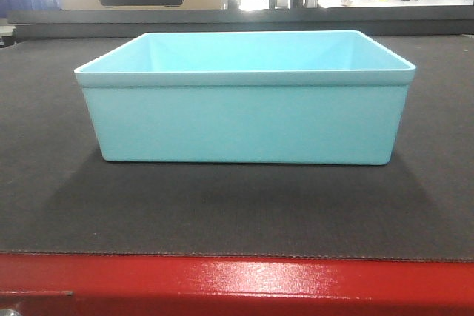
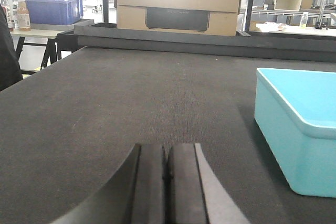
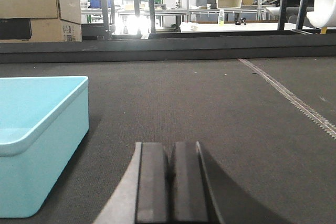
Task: Fetch blue bin and place on conveyor start
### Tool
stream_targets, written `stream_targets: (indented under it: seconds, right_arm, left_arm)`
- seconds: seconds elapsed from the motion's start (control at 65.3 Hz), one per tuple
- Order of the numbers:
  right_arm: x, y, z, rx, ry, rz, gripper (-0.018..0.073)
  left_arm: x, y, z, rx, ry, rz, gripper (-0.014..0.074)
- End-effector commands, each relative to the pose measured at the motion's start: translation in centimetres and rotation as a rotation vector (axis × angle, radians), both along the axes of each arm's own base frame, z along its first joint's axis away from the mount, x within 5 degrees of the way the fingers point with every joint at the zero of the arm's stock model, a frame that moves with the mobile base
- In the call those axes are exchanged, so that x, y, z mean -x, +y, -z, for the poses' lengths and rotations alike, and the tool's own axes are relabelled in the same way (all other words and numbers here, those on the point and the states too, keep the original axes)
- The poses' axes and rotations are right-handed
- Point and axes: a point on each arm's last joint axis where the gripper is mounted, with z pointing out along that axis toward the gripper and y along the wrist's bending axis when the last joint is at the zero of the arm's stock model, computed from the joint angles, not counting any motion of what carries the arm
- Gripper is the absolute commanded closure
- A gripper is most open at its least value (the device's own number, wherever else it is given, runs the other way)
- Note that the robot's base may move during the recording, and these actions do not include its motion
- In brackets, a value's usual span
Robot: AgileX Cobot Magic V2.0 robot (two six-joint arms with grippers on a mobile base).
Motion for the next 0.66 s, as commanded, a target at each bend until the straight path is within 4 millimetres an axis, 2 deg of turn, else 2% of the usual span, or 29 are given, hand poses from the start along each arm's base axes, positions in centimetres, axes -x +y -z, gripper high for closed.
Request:
stream_targets:
  seconds: [0.0, 0.643]
  right_arm:
    - [0.08, -0.02, -0.24, 0.006, -0.029, 0.006, 0.0721]
    - [0.08, -0.02, -0.24, 0.006, -0.029, 0.006, 0.0721]
  left_arm:
    - [0.07, -0.02, -0.31, 0.003, -0.029, 0.003, 0.0707]
    - [0.07, -0.02, -0.31, 0.003, -0.029, 0.003, 0.0707]
